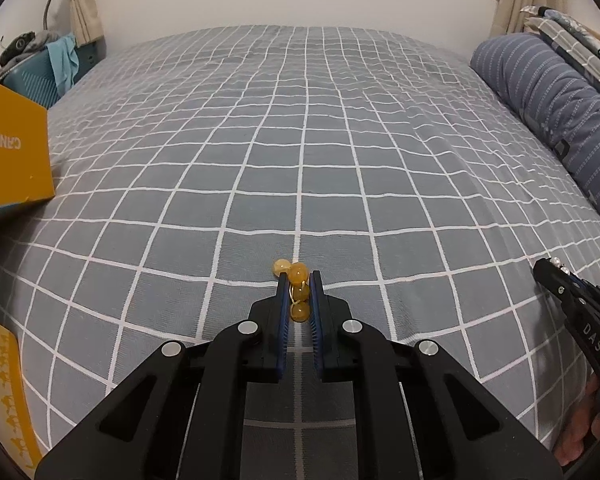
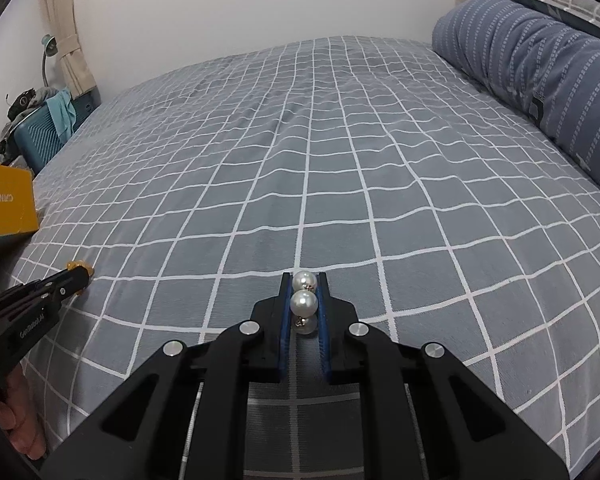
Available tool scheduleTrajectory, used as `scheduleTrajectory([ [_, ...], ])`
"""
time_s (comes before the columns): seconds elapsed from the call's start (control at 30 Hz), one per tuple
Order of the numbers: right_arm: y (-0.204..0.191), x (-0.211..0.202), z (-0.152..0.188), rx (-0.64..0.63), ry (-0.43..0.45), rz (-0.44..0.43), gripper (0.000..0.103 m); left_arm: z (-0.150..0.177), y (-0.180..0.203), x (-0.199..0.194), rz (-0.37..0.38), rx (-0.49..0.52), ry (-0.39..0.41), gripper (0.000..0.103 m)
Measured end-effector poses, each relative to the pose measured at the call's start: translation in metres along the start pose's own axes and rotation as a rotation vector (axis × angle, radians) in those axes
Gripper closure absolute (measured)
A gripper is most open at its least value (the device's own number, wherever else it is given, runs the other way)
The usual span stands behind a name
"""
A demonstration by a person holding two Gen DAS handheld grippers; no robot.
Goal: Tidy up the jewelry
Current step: 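Carry the yellow bead and pearl bracelets over the white box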
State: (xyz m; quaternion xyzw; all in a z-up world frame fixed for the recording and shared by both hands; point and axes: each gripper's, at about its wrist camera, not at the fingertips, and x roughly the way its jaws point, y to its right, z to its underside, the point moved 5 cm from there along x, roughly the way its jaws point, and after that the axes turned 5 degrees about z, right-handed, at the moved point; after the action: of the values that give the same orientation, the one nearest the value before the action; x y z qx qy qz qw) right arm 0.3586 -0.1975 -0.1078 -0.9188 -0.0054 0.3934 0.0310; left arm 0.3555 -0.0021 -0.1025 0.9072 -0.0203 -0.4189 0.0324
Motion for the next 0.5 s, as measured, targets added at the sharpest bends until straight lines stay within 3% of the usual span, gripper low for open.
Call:
scheduleTrajectory([
  [0.23,0.004,-0.003,0.000,0.013,-0.025,0.024,0.092,-0.003,0.000,-0.007,0.003,-0.006,0.000,0.094],
  [0.5,-0.003,-0.044,0.002,0.012,-0.010,0.006,0.092,-0.001,0.009,-0.042,0.045,0.009,0.005,0.094],
])
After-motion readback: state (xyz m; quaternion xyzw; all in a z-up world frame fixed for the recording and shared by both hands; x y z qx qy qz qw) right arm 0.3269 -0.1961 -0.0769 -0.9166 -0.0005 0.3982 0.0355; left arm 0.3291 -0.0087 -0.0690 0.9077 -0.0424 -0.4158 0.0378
